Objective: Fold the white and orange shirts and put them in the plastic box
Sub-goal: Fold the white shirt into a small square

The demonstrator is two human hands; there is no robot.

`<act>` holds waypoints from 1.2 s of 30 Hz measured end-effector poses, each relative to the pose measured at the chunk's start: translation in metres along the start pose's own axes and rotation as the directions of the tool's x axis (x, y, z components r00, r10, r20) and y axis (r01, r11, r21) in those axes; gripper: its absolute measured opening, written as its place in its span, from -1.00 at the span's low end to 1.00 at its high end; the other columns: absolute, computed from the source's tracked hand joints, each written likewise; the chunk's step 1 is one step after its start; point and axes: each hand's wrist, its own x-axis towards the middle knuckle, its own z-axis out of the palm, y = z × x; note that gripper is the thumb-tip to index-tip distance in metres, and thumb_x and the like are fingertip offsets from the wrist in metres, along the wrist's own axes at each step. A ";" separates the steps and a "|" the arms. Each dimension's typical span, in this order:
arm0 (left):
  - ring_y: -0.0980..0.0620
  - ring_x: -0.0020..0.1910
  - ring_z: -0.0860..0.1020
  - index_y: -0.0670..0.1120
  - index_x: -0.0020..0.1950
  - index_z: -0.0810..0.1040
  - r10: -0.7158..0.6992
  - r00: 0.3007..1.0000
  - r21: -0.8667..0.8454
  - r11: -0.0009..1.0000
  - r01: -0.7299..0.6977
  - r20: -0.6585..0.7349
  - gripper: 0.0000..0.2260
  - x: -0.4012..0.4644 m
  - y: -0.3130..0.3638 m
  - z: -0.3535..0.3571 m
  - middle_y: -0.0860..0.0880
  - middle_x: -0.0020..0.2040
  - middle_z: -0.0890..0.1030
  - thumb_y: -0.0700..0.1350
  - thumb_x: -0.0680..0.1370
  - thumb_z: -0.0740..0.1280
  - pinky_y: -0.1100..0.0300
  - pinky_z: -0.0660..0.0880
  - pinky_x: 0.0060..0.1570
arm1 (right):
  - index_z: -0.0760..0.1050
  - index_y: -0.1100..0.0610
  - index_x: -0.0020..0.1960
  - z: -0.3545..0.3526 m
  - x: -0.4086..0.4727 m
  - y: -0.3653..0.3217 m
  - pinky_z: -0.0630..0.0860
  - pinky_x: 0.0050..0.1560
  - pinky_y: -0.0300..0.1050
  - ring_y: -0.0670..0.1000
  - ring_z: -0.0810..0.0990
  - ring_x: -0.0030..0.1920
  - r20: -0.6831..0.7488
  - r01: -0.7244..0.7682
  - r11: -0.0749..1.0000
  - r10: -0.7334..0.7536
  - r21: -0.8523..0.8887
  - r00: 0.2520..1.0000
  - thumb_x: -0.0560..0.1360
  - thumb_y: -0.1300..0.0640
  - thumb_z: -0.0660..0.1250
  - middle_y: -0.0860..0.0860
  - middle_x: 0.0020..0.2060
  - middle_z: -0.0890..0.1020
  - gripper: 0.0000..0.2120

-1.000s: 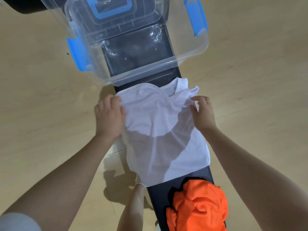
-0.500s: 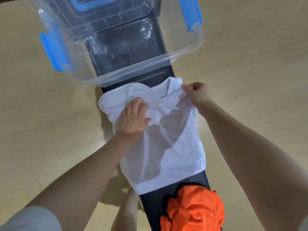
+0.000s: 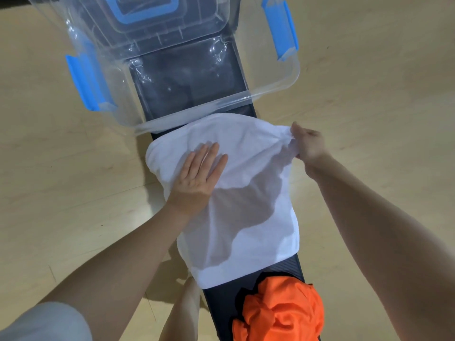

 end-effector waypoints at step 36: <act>-0.06 0.52 -0.03 -0.13 0.40 0.28 0.174 0.697 -0.323 0.943 0.086 0.695 -0.64 0.039 0.071 -0.065 -0.10 0.55 -0.05 -0.06 0.62 0.07 0.08 0.00 0.45 | 0.48 0.28 0.06 -0.023 -0.144 0.149 0.52 -0.05 -0.10 0.13 0.58 -0.05 -0.015 -0.639 0.717 0.668 0.279 0.744 0.37 0.09 0.43 0.11 -0.09 0.56 -0.64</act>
